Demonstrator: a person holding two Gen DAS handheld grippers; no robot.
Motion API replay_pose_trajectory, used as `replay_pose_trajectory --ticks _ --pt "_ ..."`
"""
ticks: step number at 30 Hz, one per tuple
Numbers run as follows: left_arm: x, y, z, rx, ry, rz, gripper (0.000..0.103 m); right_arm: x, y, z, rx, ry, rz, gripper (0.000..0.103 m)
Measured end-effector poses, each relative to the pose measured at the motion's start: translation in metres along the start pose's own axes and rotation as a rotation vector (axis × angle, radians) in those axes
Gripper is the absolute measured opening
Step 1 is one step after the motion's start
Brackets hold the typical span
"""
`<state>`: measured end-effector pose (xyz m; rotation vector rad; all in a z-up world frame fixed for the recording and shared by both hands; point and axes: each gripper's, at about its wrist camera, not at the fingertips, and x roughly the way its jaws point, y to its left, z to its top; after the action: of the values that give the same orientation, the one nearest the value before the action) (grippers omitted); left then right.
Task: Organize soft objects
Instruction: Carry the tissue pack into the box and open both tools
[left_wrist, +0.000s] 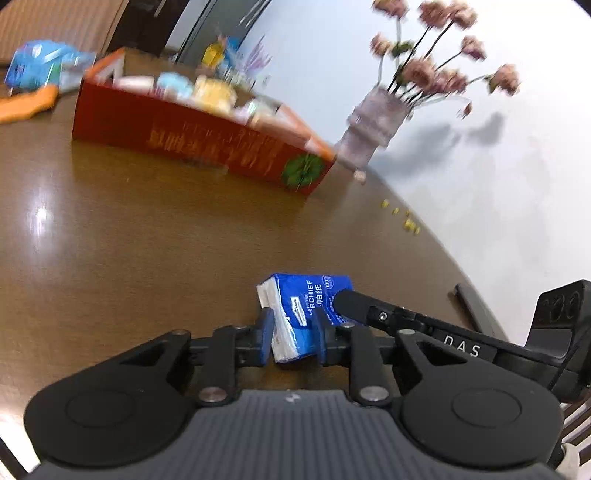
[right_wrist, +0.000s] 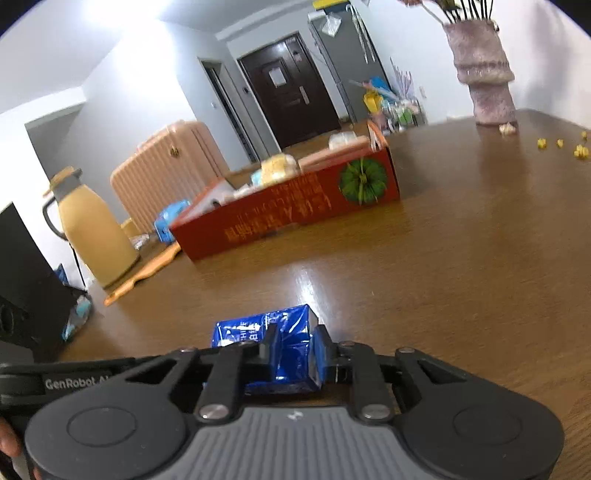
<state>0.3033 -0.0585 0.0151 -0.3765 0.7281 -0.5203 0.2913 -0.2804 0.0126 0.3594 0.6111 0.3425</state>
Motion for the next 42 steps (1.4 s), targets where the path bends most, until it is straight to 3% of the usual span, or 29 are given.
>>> replay_pose_trajectory --ticks 4,9,14,18,24,28,34,37,42 --pt "-0.009 -0.008 0.048 0.069 -0.092 -0.016 0.022 -0.004 0.016 0.039 -0.062 -0.087 0.026 0.019" --pt "0.011 -0.003 0.162 0.155 -0.185 -0.005 0.022 0.03 0.031 0.14 -0.162 -0.201 0.066 0.017" --pt "0.081 0.038 0.268 0.109 -0.101 0.037 0.023 0.127 0.019 0.237 -0.118 -0.137 0.061 0.016" --pt "0.158 0.081 0.312 0.039 0.029 0.097 0.023 0.215 0.003 0.281 -0.12 -0.012 -0.016 0.016" --pt "0.234 0.128 0.311 0.004 0.175 0.216 0.024 0.309 -0.028 0.3 -0.072 0.16 -0.12 0.019" --pt "0.233 0.133 0.306 0.023 0.136 0.185 0.026 0.329 -0.032 0.288 -0.114 0.211 -0.128 0.019" --pt "0.236 0.127 0.302 0.057 0.137 0.186 0.026 0.33 -0.023 0.286 -0.152 0.231 -0.136 0.02" --pt "0.221 0.117 0.308 0.044 0.113 0.21 0.046 0.319 -0.015 0.289 -0.164 0.224 -0.132 0.037" --pt "0.164 0.102 0.306 0.09 0.057 0.268 0.046 0.255 -0.009 0.296 -0.198 0.168 -0.115 0.044"
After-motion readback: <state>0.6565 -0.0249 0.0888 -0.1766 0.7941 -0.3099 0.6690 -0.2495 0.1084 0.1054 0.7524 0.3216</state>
